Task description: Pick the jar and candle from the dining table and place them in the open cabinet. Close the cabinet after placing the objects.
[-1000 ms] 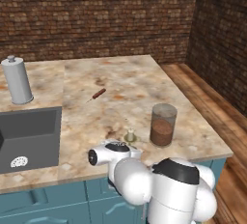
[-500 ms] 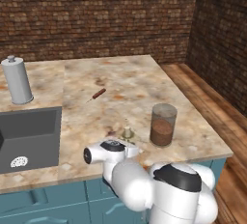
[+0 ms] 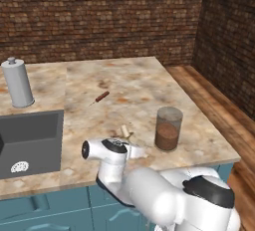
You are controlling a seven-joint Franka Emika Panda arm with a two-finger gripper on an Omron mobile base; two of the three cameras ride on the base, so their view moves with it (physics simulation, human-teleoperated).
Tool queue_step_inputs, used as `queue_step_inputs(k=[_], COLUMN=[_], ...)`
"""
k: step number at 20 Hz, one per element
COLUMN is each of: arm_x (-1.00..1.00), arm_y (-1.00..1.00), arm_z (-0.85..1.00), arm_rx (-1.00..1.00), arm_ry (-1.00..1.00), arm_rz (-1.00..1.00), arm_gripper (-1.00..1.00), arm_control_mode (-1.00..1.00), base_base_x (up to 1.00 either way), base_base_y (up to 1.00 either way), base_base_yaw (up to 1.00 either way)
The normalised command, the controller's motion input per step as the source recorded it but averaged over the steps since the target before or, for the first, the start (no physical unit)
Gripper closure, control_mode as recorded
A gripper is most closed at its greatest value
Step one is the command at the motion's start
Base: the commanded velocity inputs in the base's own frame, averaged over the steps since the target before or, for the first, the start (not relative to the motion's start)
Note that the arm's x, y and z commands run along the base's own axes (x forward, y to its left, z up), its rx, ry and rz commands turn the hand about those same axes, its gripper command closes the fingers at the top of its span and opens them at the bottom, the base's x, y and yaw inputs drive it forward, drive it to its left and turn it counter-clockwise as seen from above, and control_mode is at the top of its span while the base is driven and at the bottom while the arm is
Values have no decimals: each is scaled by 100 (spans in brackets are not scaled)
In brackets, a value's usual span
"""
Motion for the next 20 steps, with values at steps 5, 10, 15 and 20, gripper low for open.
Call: queue_step_inputs(k=[5, 10, 15, 20], arm_x=[-61, -33, -22, -1], arm_y=[-36, -38, -28, -17], arm_z=[26, 51, 46, 19], arm_rx=[25, 27, 14, -5], arm_ry=[-18, -19, -26, 0], arm_rz=[1, 1, 7, 4], arm_gripper=[100, 100, 100, 100], arm_control_mode=[-100, -100, -100, -100], base_base_x=[0, 0, 0, 0], base_base_y=[0, 0, 0, 0], base_base_yaw=[0, 0, 0, 0])
